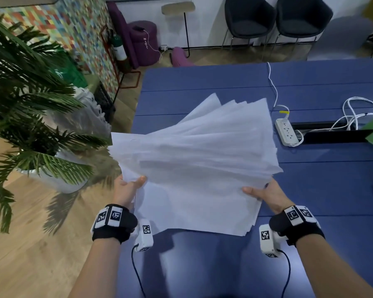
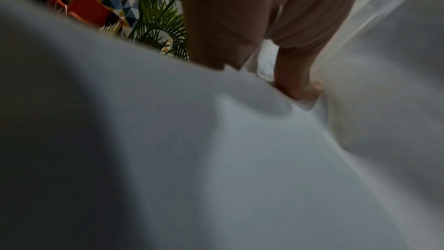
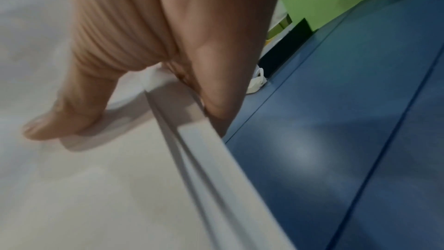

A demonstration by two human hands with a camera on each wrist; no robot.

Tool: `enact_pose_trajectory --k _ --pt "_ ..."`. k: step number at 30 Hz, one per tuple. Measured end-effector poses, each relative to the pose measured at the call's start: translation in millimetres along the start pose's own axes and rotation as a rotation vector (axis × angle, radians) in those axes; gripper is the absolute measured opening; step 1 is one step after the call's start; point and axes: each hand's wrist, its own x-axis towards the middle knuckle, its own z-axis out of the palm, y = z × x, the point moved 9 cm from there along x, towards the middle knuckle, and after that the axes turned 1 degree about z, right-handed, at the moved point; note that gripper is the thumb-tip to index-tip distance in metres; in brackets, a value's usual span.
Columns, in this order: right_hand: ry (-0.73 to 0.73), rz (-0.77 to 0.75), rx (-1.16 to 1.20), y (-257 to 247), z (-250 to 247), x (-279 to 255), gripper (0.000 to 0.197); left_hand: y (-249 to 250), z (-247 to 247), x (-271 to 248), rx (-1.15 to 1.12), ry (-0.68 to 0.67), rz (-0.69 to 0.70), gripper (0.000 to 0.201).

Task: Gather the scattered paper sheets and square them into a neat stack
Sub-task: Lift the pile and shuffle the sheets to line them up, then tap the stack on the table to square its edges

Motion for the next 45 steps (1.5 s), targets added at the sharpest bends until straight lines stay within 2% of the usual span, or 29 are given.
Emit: enact_pose_trajectory --k 2,3,5,8,10,15,18,20,22,24,26,28,30,32,34,38,42,44,45 --pt "0.018 0.068 -0.014 3.4 3.1 -2.4 0.075 0.7 7.4 -2.3 0.013 -0.059 0.007 0.023" --pt "0.027 0.086 -0.022 2.1 5.3 -5.6 0.065 -1.8 8.2 -0.4 0.03 -0.067 0.011 0.018" --pt "0.078 0.082 -0.033 -6.2 8.7 -16.2 0.025 -14.1 5.9 5.9 0.057 -0.065 -0.008 0.016" --pt "0.15 0.111 -0.089 6.0 1.4 -20.2 0.021 -46.3 9.7 13.2 0.132 -0.123 -0.053 0.021" --pt "0.187 0.178 -0.173 39.4 -10.3 -14.1 0.031 -76.8 8.2 15.9 0.222 -0.097 -0.094 0.031" --pt "0.207 0.474 -0.453 120.8 -27.8 -13.0 0.085 -141.6 -5.6 22.5 0.395 0.036 -0.214 0.029" --pt "0.166 0.627 -0.723 133.0 -34.5 -22.0 0.099 -142.8 -11.0 25.0 0.393 0.097 -0.177 0.03" --pt "0.099 0.692 -0.806 138.9 -35.3 -26.9 0.095 -139.9 -11.7 27.2 0.387 0.102 -0.145 0.024" --pt "0.104 0.667 -0.844 137.7 -38.4 -25.5 0.074 -141.2 -10.8 30.7 0.424 0.085 -0.141 0.019" --pt "0.197 0.539 -0.844 125.7 -43.0 -19.4 0.051 -141.1 -9.6 32.8 0.445 0.061 -0.135 0.018" --pt "0.312 0.399 -0.835 104.1 -43.7 -18.7 0.043 -141.5 -9.7 33.4 0.448 0.038 -0.132 0.014" --pt "0.375 0.315 -0.812 93.5 -42.2 -17.2 0.038 -145.7 -10.3 35.7 0.448 0.001 -0.135 0.019" --pt "0.42 0.295 -0.783 93.8 -42.6 -14.4 0.033 -149.7 -11.1 33.3 0.455 -0.041 -0.155 0.028" --pt "0.437 0.279 -0.793 92.6 -40.9 -12.2 0.028 -151.9 -10.9 28.7 0.464 -0.078 -0.183 0.021" --pt "0.417 0.258 -0.819 89.4 -37.3 -9.1 0.03 -152.0 -10.1 22.6 0.441 -0.096 -0.213 0.022" --pt "0.345 0.232 -0.889 83.2 -31.0 1.4 0.043 -142.7 -9.0 11.8 0.326 -0.069 -0.265 0.05" --pt "0.299 0.199 -0.93 75.2 -26.8 9.4 0.045 -118.1 12.3 -0.1 0.262 -0.072 -0.214 0.046" --pt "0.303 0.222 -0.945 72.1 -28.6 10.4 0.045 -116.7 22.0 -7.3 0.104 -0.101 -0.334 0.052" --pt "0.303 0.238 -0.949 72.2 -29.5 10.7 0.043 -119.7 27.6 -10.1 -0.02 -0.147 -0.418 0.062"
